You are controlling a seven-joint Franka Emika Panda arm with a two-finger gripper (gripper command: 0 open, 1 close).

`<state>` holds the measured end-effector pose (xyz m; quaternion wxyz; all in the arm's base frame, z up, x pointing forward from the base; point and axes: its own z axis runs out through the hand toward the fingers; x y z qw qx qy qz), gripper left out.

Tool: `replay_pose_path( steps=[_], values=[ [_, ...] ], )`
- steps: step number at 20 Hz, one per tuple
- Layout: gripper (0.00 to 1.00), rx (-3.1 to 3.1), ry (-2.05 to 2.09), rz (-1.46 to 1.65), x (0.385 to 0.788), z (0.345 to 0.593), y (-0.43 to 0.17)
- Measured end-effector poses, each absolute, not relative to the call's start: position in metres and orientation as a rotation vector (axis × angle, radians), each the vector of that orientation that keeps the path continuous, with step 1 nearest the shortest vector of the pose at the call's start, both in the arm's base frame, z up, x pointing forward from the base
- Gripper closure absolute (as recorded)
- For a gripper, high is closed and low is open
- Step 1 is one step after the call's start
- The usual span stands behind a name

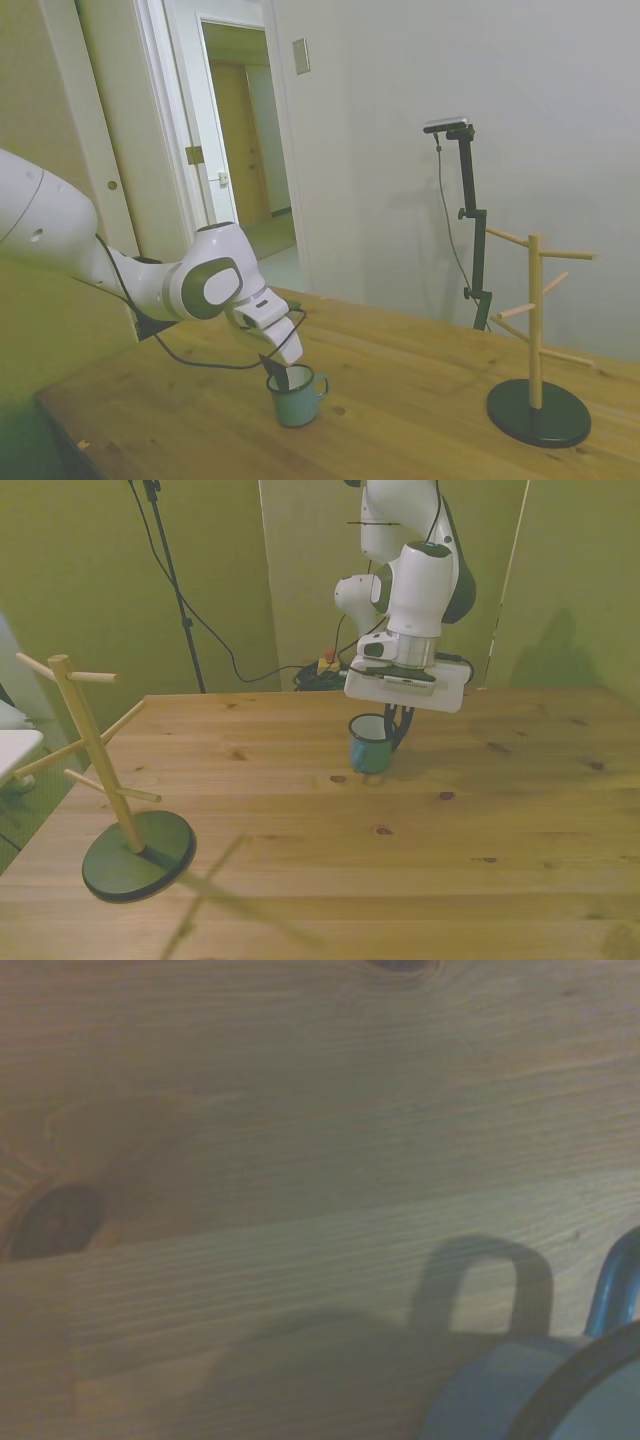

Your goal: Unload the mug

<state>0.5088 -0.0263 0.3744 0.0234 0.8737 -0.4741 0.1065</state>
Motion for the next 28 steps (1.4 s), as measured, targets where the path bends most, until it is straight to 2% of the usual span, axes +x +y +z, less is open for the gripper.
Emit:
replay_pose_path(
  steps=[9,17,22,28],
  values=[
    [0.00,2.702,-1.466,0.311,0.510,0.377,-0.030],
    [0.00,2.700,-1.453,0.307,0.516,0.395,-0.037],
    [0.00,2.711,-1.455,0.260,0.517,0.428,-0.044],
    [0.00,2.713,-1.450,0.255,0.520,0.492,-0.067]
  ],
)
